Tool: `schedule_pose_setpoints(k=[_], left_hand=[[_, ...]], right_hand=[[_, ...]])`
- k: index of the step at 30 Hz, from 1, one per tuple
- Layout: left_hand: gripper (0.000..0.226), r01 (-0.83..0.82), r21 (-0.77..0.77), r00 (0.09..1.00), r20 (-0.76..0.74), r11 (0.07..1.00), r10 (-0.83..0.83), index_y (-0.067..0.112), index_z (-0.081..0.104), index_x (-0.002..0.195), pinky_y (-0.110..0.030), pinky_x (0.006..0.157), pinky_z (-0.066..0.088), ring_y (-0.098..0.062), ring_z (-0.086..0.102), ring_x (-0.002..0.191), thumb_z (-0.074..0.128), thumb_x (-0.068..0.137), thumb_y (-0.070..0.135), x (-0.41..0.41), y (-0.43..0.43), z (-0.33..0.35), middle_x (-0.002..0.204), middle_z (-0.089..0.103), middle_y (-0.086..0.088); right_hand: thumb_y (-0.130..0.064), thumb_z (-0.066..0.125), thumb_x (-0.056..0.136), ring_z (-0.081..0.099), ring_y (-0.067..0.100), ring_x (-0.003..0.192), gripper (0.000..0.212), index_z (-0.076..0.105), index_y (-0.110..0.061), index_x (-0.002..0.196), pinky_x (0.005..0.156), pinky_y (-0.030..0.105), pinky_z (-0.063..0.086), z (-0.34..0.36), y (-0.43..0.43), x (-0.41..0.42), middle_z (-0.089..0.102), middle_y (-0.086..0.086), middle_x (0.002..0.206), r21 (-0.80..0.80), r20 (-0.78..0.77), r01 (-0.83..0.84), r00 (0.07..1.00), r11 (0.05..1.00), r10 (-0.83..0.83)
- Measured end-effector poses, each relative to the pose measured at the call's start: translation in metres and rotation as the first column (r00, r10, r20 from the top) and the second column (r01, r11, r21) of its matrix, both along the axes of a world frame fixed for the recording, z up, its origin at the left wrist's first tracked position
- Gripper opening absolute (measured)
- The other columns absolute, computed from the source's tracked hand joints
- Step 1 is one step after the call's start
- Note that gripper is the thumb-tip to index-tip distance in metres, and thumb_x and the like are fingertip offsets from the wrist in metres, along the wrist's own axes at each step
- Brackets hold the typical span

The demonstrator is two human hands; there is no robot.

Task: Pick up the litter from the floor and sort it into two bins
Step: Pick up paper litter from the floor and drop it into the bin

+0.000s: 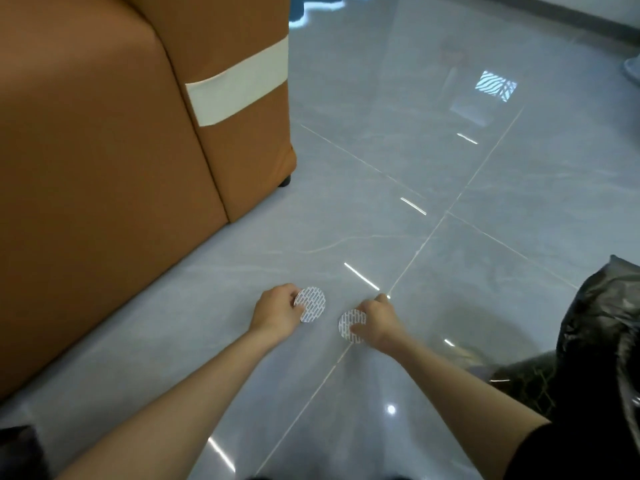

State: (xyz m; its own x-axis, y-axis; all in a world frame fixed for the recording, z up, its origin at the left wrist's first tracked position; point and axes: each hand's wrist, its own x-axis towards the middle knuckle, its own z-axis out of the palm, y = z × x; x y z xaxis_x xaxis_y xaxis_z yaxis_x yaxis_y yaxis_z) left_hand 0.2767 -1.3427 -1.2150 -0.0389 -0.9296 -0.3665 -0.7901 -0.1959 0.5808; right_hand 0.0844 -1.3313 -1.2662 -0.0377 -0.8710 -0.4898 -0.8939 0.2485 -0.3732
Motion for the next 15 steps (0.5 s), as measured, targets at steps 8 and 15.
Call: schedule_pose_setpoints(k=[8, 15], left_hand=[[0.006, -0.140, -0.048, 0.986, -0.098, 0.989, 0.135, 0.009, 0.062, 0.089, -0.029, 0.077, 0.046, -0.027, 0.063, 0.092, 0.057, 0.088, 0.012, 0.043, 0.036, 0.053, 0.093, 0.068, -0.009], [0.008, -0.289, -0.131, 0.927, -0.288, 0.948, 0.242, 0.013, 0.060, 0.084, -0.044, 0.081, 0.056, -0.027, 0.065, 0.070, 0.056, 0.088, 0.008, 0.107, 0.066, 0.122, 0.081, 0.065, -0.011]], right_hand=[[-0.019, 0.051, 0.094, 0.061, 0.031, 0.098, 0.022, 0.065, -0.002, 0.097, 0.078, 0.028, 0.043, 0.061, 0.028, 0.057, 0.067, 0.017, 0.098, -0.100, 0.190, 0.129, 0.976, 0.987, -0.109], [-0.012, 0.052, 0.092, 0.056, 0.016, 0.056, 0.016, 0.062, -0.008, 0.081, 0.063, 0.031, 0.053, 0.145, 0.049, 0.124, 0.057, 0.008, 0.072, -0.142, 0.493, 0.186, 0.865, 0.972, -0.094]])
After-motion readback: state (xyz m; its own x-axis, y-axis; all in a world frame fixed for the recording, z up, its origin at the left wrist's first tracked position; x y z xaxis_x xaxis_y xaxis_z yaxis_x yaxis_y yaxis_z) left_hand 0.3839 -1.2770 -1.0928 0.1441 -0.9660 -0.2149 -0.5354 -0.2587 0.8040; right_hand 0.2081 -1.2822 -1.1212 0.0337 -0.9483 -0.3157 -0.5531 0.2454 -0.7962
